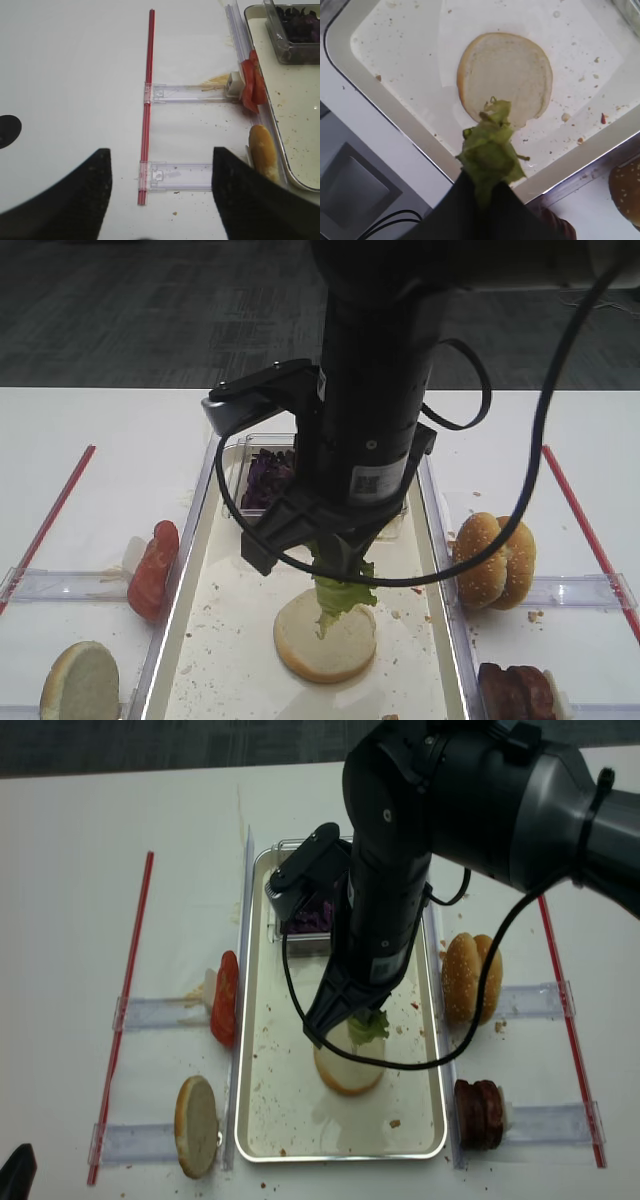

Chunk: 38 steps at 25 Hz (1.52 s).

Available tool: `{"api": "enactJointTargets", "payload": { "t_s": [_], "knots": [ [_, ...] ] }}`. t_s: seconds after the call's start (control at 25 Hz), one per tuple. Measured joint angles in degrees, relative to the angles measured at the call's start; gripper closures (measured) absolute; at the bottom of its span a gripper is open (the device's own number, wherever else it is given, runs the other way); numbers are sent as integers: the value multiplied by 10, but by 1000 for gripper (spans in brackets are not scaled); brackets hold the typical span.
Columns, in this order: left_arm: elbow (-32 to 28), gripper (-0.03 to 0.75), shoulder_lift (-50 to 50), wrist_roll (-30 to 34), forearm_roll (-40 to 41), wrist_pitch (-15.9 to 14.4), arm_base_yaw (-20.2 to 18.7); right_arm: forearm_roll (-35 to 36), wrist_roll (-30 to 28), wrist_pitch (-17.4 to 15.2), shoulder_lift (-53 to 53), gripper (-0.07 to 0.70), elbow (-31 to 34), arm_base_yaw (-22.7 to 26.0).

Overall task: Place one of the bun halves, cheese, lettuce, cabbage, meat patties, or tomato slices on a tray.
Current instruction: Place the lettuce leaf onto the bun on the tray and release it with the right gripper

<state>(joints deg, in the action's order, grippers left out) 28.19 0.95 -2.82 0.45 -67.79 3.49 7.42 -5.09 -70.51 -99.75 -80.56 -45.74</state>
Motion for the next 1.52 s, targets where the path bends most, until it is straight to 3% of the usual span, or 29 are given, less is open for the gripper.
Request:
{"api": "enactJointTargets", "payload": {
  "t_s": [0.2, 0.68, 1.52],
  "knots": [
    [0, 281, 0, 0, 0, 0, 0, 5, 0, 1, -3, 588, 0, 0],
    [0, 281, 0, 0, 0, 0, 0, 5, -10, 46, -70, 588, 0, 0],
    [0, 281, 0, 0, 0, 0, 0, -7, -28, 73, -146, 582, 0, 0]
  ]
}}
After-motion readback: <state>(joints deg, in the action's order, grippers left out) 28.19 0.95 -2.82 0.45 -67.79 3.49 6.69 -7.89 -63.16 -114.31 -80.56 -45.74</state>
